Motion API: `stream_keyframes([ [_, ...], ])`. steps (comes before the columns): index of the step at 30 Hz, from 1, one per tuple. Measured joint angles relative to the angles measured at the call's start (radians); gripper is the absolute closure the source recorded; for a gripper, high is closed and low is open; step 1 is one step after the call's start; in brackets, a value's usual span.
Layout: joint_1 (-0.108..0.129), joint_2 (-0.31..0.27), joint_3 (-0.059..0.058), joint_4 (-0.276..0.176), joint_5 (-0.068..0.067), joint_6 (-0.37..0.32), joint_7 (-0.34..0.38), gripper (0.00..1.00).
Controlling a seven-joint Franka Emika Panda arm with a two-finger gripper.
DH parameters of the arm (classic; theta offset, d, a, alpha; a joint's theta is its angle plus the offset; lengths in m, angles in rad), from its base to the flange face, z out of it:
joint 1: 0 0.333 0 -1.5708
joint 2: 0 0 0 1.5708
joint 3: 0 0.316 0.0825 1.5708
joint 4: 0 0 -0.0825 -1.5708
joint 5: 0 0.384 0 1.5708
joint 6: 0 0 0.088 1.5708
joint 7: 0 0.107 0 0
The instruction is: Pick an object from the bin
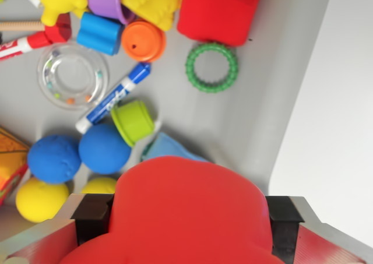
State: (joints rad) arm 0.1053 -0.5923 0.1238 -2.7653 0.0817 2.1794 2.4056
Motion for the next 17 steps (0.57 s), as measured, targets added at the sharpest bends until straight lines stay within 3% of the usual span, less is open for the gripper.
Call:
stream_keyframes([
  [17,0.0,-0.02,-0.002,0.021,0.0,-0.045,0.0,1.0],
])
